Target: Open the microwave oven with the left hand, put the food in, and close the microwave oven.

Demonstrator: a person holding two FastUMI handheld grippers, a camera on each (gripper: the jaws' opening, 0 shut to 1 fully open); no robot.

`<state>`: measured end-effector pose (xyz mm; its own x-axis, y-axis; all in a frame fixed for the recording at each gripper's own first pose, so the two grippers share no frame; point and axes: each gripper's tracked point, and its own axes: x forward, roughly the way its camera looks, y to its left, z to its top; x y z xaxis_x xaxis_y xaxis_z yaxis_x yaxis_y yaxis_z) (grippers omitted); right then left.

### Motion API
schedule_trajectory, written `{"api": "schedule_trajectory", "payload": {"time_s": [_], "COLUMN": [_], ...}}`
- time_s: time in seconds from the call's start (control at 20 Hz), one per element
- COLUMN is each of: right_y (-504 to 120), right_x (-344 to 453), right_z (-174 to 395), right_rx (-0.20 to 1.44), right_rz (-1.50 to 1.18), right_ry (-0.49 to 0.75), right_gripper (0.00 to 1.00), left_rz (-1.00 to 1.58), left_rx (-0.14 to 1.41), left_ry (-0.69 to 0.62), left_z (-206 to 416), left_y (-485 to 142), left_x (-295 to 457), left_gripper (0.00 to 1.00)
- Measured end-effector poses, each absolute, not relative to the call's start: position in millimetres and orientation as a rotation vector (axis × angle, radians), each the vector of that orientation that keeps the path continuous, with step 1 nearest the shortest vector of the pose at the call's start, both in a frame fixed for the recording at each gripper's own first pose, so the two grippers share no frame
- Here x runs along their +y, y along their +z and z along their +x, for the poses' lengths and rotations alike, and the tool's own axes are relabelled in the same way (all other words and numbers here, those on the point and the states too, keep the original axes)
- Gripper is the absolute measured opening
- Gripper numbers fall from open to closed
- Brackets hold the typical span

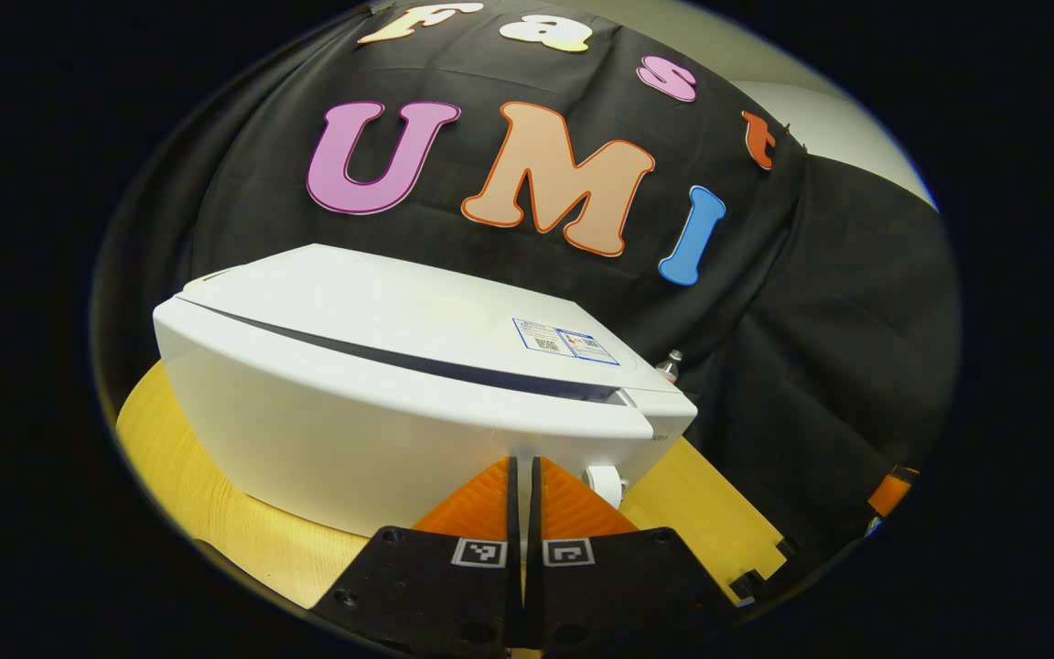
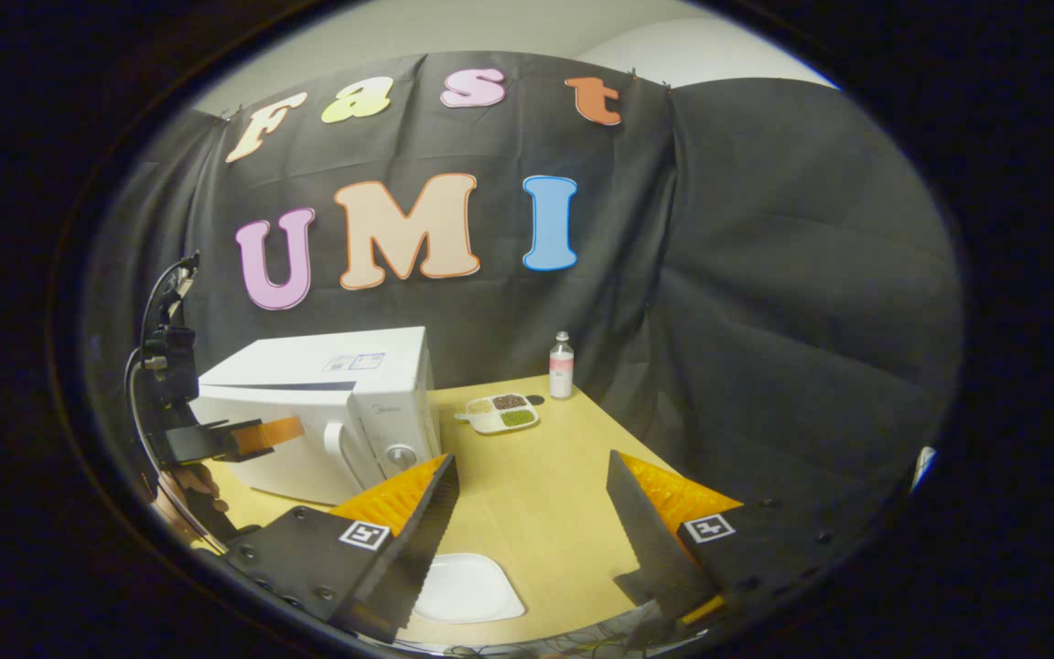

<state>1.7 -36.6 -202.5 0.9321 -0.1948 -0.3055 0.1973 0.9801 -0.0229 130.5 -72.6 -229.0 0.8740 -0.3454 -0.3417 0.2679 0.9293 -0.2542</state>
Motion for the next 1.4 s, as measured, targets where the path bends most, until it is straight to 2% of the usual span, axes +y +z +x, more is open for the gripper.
{"api": "schedule_trajectory", "payload": {"time_s": [0.15, 0.2, 0.25, 0.35, 0.4, 0.55, 0.6, 0.75, 0.8, 0.9, 0.95, 1.0, 1.05, 1.3, 1.35, 1.4], "right_y": [-204.2, -205.4, -206.6, -210.1, -212.4, -216.1, -216.6, -218.1, -220.3, -220.3, -219.7, -219.7, -219.3, -221.6, -223.6, -223.7], "right_x": [-39.6, -40.2, -40.2, -38.5, -36.0, -29.2, -27.8, -25.6, -25.5, -26.5, -27.2, -28.5, -29.3, -26.2, -24.1, -21.8], "right_z": [6.0, 7.7, 9.0, 13.0, 16.0, 20.0, 22.0, 25.3, 25.9, 26.5, 27.0, 27.4, 27.8, 29.8, 29.8, 29.7], "right_rx": [0.321, 0.323, 0.329, 0.337, 0.342, 0.353, 0.352, 0.355, 0.36, 0.363, 0.361, 0.359, 0.357, 0.364, 0.367, 0.368], "right_rz": [0.017, 0.021, 0.024, 0.03, 0.033, 0.029, 0.024, 0.016, 0.015, 0.014, 0.012, 0.01, 0.008, 0.007, 0.005, 0.0], "right_ry": [-0.203, -0.203, -0.2, -0.191, -0.184, -0.159, -0.152, -0.141, -0.139, -0.139, -0.14, -0.142, -0.142, -0.126, -0.117, -0.11], "right_gripper": [0.92, 1.0, 0.92, 0.92, 1.0, 1.0, 0.92, 0.92, 1.0, 1.0, 0.92, 1.0, 0.92, 0.92, 0.92, 1.0], "left_rz": [-0.203, -0.207, -0.212, -0.212, -0.214, -0.241, -0.244, -0.243, -0.25, -0.263, -0.263, -0.261, -0.259, -0.263, -0.271, -0.291], "left_rx": [0.386, 0.392, 0.392, 0.39, 0.387, 0.378, 0.374, 0.367, 0.364, 0.359, 0.361, 0.358, 0.354, 0.318, 0.367, 0.365], "left_ry": [-0.305, -0.302, -0.3, -0.29, -0.284, -0.255, -0.249, -0.234, -0.232, -0.23, -0.23, -0.227, -0.224, -0.211, -0.213, -0.216], "left_z": [137.1, 138.0, 136.5, 138.1, 136.4, 139.9, 139.8, 141.9, 142.1, 142.6, 142.2, 142.4, 143.1, 152.6, 152.6, 150.8], "left_y": [-228.0, -228.6, -228.8, -228.4, -228.8, -227.4, -227.5, -227.7, -226.4, -227.3, -227.4, -227.3, -226.6, -222.2, -230.6, -232.5], "left_x": [-72.8, -74.1, -74.3, -74.4, -73.9, -72.5, -73.2, -71.1, -71.9, -71.1, -71.4, -71.2, -71.2, -69.7, -70.7, -74.8], "left_gripper": [0.0, 0.0, 0.0, 0.0, 0.0, 0.0, 0.0, 0.0, 0.0, 0.0, 0.0, 0.0, 0.0, 0.0, 0.0, 0.0]}}
